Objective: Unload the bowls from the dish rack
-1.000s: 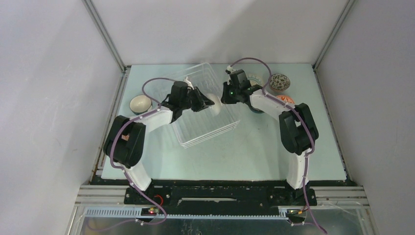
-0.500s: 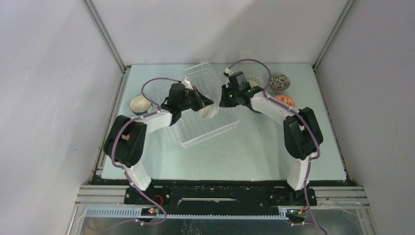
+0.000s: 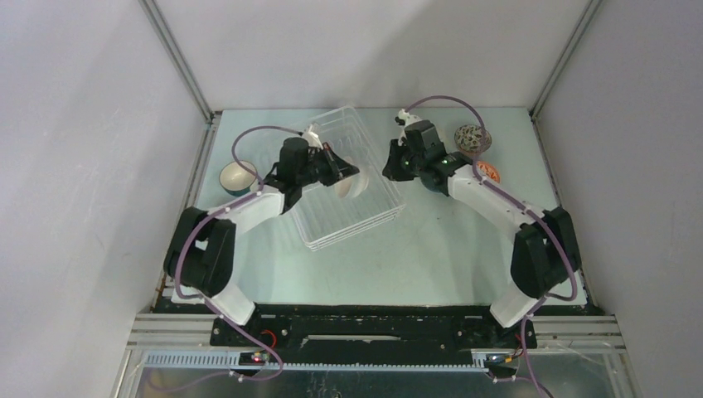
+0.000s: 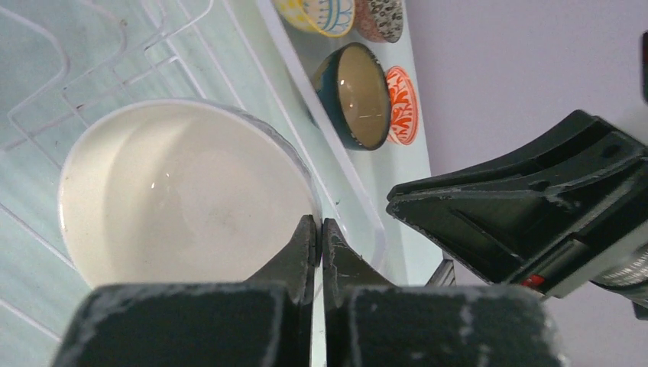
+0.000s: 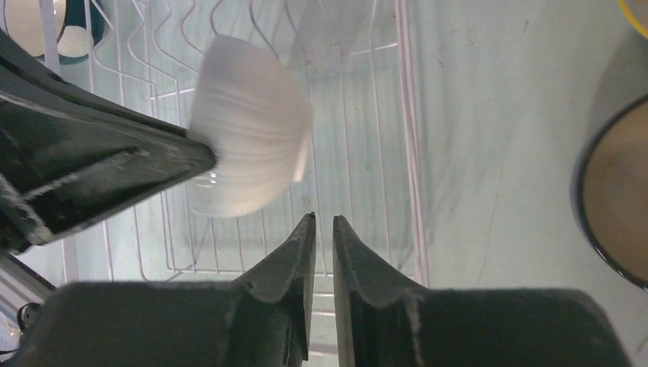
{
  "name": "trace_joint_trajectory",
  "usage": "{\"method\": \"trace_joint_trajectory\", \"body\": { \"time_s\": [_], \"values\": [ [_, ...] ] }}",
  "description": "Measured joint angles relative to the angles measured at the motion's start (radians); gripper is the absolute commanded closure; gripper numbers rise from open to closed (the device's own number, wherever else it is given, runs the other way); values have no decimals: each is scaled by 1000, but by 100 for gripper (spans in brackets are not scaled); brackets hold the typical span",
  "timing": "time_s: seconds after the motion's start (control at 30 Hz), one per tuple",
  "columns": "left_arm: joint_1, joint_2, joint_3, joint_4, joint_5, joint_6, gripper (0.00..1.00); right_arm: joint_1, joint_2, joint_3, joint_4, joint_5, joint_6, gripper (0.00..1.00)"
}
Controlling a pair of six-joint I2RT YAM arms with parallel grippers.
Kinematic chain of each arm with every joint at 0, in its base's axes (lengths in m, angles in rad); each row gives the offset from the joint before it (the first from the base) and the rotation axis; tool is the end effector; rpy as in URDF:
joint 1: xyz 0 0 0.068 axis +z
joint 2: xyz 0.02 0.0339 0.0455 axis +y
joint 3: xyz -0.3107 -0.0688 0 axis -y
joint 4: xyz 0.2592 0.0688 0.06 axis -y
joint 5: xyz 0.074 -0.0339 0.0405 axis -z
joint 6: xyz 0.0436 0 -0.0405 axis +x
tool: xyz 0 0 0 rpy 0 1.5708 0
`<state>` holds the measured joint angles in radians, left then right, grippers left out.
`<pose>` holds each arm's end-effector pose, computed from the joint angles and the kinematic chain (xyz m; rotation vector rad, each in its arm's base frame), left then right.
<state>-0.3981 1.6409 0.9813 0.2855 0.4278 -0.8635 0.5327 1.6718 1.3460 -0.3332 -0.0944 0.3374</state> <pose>0.3517 -0.1675 0.2705 -0.1817 2.1156 -1.2130 0.3502 0.2112 0.3246 -0.2760 2.2731 0.5711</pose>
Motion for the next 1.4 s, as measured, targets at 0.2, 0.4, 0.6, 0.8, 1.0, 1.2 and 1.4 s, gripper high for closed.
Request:
{"method": "trace_joint_trajectory", "body": {
  "time_s": [0.2, 0.4, 0.6, 0.8, 1.0, 1.2, 1.4],
  "values": [
    [-15, -134, 3, -130, -38, 80, 100, 0, -146, -104, 24, 50, -1, 77],
    [-82, -259, 30, -328, -137, 170, 100, 0, -332, -202, 47, 126, -2, 75],
    [-261, -311, 154, -518, -307, 272, 100, 0, -537, -310, 46, 235, 0, 74],
    [-440, -302, 282, -635, -463, 361, 100, 0, -726, -419, 34, 377, 26, 73],
    [-589, -205, 415, -698, -590, 432, 100, -1, -944, -526, 10, 520, 78, 32],
    [-706, -70, 494, -725, -612, 487, 100, -2, -1136, -570, -30, 580, 90, 0],
    [-784, 97, 623, -769, -614, 574, 100, -3, -1254, -570, -80, 645, 93, 1]
  ]
}}
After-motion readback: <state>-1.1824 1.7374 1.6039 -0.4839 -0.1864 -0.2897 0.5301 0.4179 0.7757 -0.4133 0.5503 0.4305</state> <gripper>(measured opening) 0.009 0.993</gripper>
